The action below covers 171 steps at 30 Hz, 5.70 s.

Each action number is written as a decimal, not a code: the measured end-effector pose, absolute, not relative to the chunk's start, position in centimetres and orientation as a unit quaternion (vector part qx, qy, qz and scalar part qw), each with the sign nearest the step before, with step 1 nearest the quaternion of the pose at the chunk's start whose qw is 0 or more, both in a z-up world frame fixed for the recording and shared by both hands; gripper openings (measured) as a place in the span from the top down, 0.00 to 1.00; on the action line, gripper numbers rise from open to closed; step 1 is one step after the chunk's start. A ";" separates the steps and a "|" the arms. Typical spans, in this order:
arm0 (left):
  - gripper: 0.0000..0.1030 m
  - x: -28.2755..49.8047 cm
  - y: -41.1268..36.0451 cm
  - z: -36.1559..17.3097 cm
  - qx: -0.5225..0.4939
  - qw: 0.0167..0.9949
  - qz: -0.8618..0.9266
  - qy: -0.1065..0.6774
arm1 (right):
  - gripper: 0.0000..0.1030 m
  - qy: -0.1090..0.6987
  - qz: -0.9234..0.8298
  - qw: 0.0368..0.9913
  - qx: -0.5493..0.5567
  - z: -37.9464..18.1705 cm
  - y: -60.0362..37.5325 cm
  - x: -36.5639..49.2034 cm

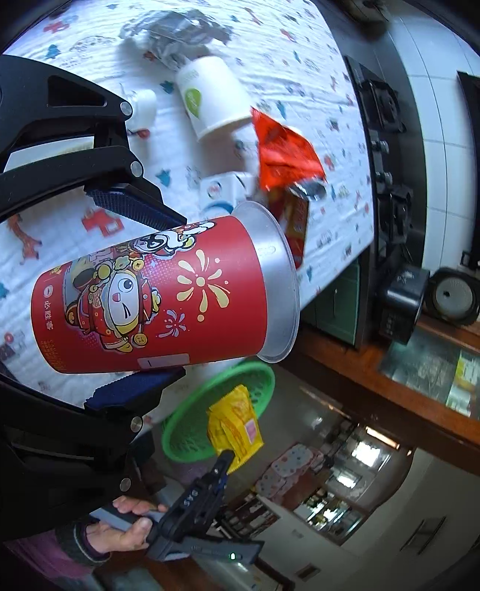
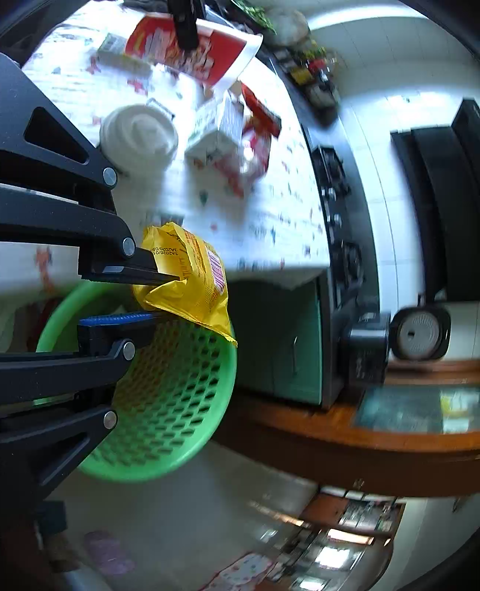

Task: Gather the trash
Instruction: 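Drop the yellow bag and red cup into the green basket, then move both grippers back over the table toward the white lid, then grasp the white cup lid with the right gripper and lift it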

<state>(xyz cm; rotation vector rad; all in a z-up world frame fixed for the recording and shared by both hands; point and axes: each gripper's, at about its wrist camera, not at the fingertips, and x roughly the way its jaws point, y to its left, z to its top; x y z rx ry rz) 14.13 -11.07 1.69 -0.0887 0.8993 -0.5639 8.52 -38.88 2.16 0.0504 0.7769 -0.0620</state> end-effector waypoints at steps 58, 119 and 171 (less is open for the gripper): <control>0.23 16.5 -23.2 2.4 0.044 0.851 -0.335 0.402 | 0.19 0.358 -0.018 0.933 0.031 2.9 -40.0 2.2; 0.23 13.2 -1.2 -1.3 0.030 0.890 -0.201 0.408 | 0.10 0.438 0.187 0.879 -0.027 -4.7 -22.9 13.5; 0.30 15.8 -18.2 -5.0 0.292 0.727 -0.477 0.399 | 0.32 0.427 0.119 0.893 0.074 -1.2 -32.8 10.0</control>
